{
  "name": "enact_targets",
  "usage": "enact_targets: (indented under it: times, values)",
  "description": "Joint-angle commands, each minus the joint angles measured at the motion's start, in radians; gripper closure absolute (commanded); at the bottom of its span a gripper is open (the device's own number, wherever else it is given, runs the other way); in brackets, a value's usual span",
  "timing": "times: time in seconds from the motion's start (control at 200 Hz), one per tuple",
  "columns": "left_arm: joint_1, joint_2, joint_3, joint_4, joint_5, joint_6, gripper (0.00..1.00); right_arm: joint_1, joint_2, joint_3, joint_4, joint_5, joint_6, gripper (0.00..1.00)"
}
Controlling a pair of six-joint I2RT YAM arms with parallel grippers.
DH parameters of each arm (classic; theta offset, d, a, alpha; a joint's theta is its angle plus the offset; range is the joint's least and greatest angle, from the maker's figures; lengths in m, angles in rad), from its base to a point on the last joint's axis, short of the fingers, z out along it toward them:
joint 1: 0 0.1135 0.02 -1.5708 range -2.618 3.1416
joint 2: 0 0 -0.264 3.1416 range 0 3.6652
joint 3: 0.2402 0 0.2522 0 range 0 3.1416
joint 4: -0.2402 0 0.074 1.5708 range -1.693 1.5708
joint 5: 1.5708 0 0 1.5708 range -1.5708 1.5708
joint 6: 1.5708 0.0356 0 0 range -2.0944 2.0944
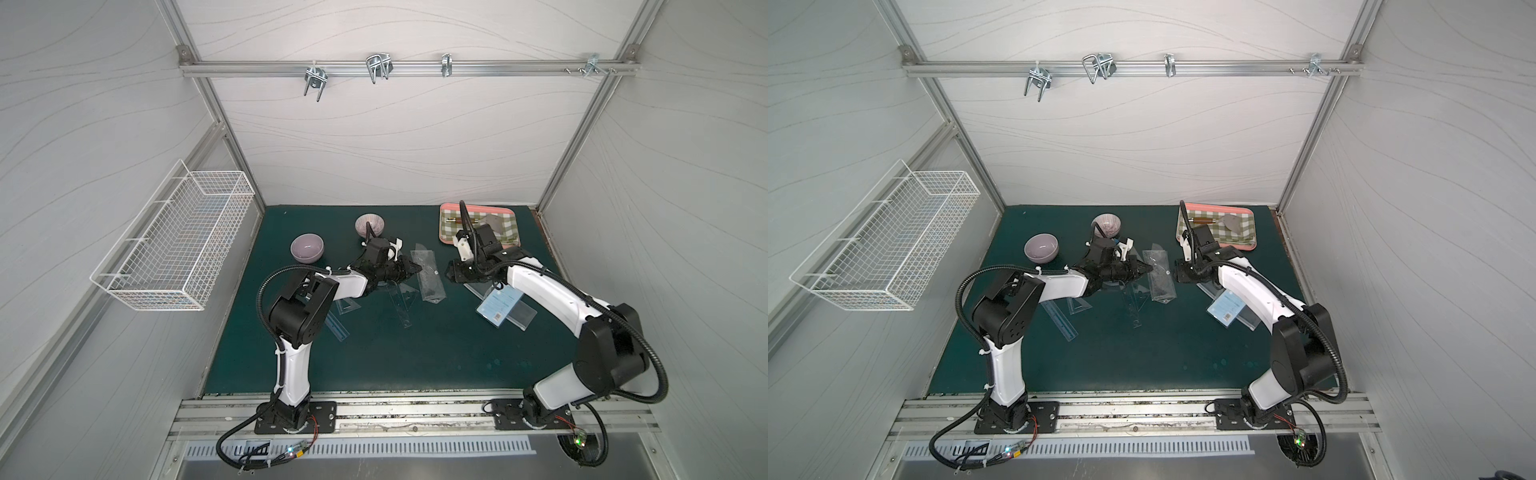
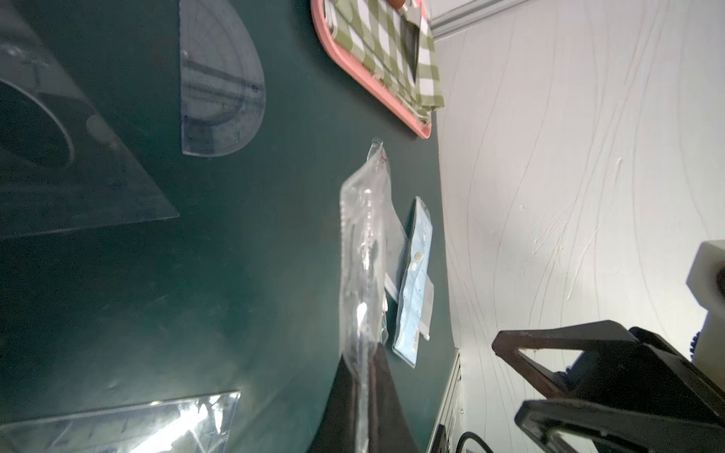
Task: Open the ruler set and take out the ruler
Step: Open the ruler set bag.
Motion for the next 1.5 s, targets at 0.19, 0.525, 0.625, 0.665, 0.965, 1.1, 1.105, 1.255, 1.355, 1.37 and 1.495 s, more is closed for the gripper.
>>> enact_targets:
  times: [0.19, 0.525, 0.625, 0.665, 0.965, 1.1, 1.105, 1.255, 1.355, 1.37, 1.495]
  values:
    - [-0.001, -0.074, -0.004, 0.287, -0.007, -0.104, 1.00, 0.074, 0.137, 0.116, -0.076, 0.130, -0.025, 0.51]
    - [-0.001, -0.098, -0.039, 0.329, 0.003, -0.121, 1.00, 0.107, 0.188, 0.217, -0.119, 0.291, -0.040, 0.52]
    - [-0.001, -0.099, -0.044, 0.347, 0.006, -0.131, 1.00, 0.108, 0.207, 0.244, -0.133, 0.305, -0.050, 0.52]
    - [-0.001, -0.099, -0.044, 0.352, 0.008, -0.135, 1.00, 0.110, 0.215, 0.254, -0.137, 0.316, -0.053, 0.53]
    - [-0.001, -0.105, -0.049, 0.378, 0.026, -0.148, 1.00, 0.129, 0.262, 0.302, -0.145, 0.395, -0.085, 0.58]
    - [-0.001, -0.099, -0.047, 0.394, 0.035, -0.162, 1.00, 0.141, 0.285, 0.323, -0.154, 0.429, -0.102, 0.63]
    - [-0.001, -0.098, -0.047, 0.395, 0.036, -0.163, 1.00, 0.142, 0.286, 0.323, -0.154, 0.431, -0.103, 0.64]
    - [-0.001, -0.088, -0.044, 0.421, 0.052, -0.185, 1.00, 0.151, 0.305, 0.336, -0.159, 0.475, -0.116, 0.67]
    - [0.000, -0.085, -0.044, 0.442, 0.059, -0.197, 1.00, 0.155, 0.319, 0.347, -0.163, 0.496, -0.127, 0.69]
    - [0.000, -0.085, -0.045, 0.443, 0.059, -0.198, 1.00, 0.156, 0.323, 0.349, -0.163, 0.500, -0.128, 0.69]
    - [0.000, -0.089, -0.041, 0.450, 0.070, -0.201, 1.00, 0.161, 0.340, 0.366, -0.170, 0.533, -0.139, 0.72]
